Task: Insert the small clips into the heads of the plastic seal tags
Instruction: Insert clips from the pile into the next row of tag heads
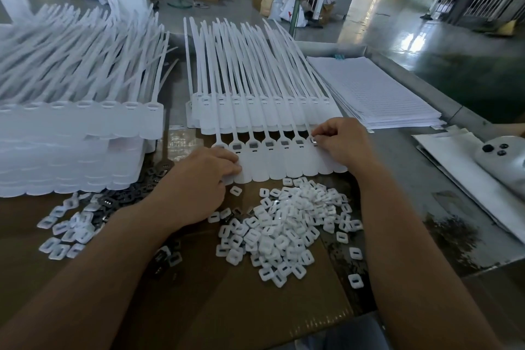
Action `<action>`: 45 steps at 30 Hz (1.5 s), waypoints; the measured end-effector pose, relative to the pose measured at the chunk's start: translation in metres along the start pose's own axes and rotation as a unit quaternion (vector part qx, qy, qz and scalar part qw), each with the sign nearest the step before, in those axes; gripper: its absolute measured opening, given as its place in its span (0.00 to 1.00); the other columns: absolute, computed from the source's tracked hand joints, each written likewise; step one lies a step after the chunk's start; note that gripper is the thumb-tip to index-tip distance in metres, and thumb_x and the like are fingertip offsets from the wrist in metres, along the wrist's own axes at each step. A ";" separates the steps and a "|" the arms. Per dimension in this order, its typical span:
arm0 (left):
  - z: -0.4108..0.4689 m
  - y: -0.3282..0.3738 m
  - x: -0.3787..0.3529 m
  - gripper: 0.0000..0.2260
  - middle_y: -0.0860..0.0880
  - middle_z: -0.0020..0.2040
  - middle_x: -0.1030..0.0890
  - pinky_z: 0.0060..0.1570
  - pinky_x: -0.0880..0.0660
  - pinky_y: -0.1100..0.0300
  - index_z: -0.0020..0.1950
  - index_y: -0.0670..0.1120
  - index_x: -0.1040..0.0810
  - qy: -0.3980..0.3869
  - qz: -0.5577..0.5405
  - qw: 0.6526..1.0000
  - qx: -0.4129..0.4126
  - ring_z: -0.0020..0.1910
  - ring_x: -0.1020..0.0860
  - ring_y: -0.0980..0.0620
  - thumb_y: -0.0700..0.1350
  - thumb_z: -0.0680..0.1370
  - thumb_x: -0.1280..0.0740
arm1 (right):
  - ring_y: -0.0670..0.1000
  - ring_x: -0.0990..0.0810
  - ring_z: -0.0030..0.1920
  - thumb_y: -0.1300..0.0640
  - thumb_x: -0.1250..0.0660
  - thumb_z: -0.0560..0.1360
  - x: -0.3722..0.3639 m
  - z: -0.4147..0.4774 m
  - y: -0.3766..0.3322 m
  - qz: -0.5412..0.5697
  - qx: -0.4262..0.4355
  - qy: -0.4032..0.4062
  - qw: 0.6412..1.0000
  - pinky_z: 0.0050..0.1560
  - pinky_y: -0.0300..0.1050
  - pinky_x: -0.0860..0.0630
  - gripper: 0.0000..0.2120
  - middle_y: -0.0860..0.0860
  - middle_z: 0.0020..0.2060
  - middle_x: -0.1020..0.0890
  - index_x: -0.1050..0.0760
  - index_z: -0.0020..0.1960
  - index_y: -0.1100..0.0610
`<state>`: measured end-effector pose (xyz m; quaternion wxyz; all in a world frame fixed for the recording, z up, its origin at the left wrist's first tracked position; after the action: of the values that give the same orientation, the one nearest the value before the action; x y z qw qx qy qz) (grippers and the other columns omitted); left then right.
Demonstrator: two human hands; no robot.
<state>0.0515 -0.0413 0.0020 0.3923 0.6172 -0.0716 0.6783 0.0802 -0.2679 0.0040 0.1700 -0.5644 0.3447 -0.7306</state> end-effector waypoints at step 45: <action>0.001 -0.002 -0.002 0.21 0.56 0.67 0.29 0.65 0.43 0.65 0.64 0.47 0.26 -0.010 0.007 1.000 0.015 0.68 0.37 0.56 0.32 0.74 0.42 | 0.43 0.26 0.45 0.63 0.35 0.74 0.013 -0.009 -0.001 -0.021 -0.014 0.028 0.999 0.48 0.35 0.32 0.10 0.51 0.52 0.18 0.19 0.52 0.56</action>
<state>0.0528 -0.0415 -0.0004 0.3771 0.6295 -0.0699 0.6758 0.0680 -0.2729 0.0122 0.1372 -0.5530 0.3476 -0.7447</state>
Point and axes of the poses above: each hand's wrist, its own z-axis towards the middle knuckle, its own x-axis out of the back of the hand, y = z × x, the point moved 10 cm from there along z, towards the middle knuckle
